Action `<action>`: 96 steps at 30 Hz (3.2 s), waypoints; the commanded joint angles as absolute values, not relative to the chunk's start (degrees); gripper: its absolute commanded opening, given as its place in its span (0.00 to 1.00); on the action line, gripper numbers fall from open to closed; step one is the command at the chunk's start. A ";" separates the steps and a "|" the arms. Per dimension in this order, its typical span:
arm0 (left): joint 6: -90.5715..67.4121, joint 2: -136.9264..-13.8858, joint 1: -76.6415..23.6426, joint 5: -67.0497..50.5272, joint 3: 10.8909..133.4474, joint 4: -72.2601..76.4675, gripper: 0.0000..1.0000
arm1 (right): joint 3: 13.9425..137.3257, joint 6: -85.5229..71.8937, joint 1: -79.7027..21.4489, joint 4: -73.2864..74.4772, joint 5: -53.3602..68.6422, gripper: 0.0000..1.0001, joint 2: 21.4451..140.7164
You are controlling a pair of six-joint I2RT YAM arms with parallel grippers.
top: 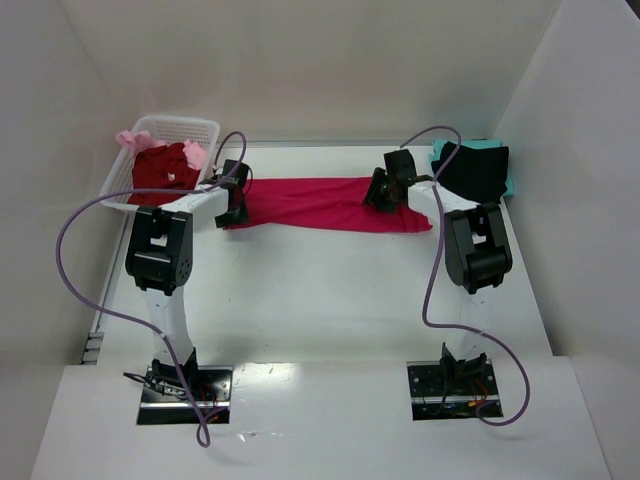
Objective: Fold and stack the t-shirts
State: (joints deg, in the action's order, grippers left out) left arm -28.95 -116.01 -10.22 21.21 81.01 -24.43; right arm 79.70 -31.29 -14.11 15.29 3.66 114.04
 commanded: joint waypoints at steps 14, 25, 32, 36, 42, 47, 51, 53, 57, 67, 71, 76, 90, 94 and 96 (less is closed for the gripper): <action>-29.97 -117.25 -10.11 24.08 81.74 -24.52 0.55 | 89.74 -30.94 -13.89 14.50 1.41 0.11 121.55; -29.97 -117.25 -10.11 24.08 81.74 -24.52 0.59 | 101.06 -29.36 -13.89 16.61 -1.14 0.00 123.40; -29.97 -116.72 -10.11 24.08 81.21 -24.52 0.59 | 108.98 -29.36 -13.89 18.28 -0.44 0.03 128.23; -29.97 -116.72 -10.11 23.03 81.21 -24.52 0.60 | 109.51 -28.75 -13.89 18.89 0.62 0.30 129.73; -29.97 -116.19 -10.11 23.03 81.21 -24.52 0.60 | 108.21 -27.42 -13.89 20.21 -2.01 0.73 128.77; -29.97 -115.66 -10.11 23.03 81.21 -24.52 0.60 | 102.05 -26.89 -12.31 19.07 -4.57 0.87 122.36; -30.50 -113.56 -10.11 22.33 81.21 -24.52 0.61 | 93.97 -26.89 -9.85 17.75 -5.27 0.87 115.07; -30.50 -111.98 -10.11 20.85 81.21 -24.52 0.61 | 91.42 -26.19 -9.15 16.96 -5.97 0.87 113.56; -29.45 -108.90 -10.90 18.38 80.68 -23.30 0.72 | 87.19 -25.66 -8.09 16.96 -5.98 0.83 112.85; -24.53 -103.62 -16.26 1.78 79.55 -16.54 1.00 | 87.71 -26.81 -8.09 14.41 -3.43 0.72 118.03; -22.07 -102.39 -18.98 -0.96 77.17 -11.87 1.00 | 89.82 -26.81 -8.09 13.10 -2.29 0.70 119.62; -22.06 -102.39 -18.98 -4.83 76.64 -9.41 1.00 | 93.25 -26.81 -8.09 13.62 0.35 0.63 124.45; -22.06 -103.45 -18.98 -5.80 75.59 -9.40 1.00 | 96.77 -27.86 -8.09 13.62 1.58 0.32 126.21; -22.06 -103.97 -18.98 -6.32 75.59 -9.40 1.00 | 99.57 -27.86 -8.09 16.78 1.58 0.51 127.87; -22.06 -103.97 -18.98 -6.33 75.59 -9.40 1.00 | 100.11 -27.86 -8.09 17.92 1.06 0.65 127.88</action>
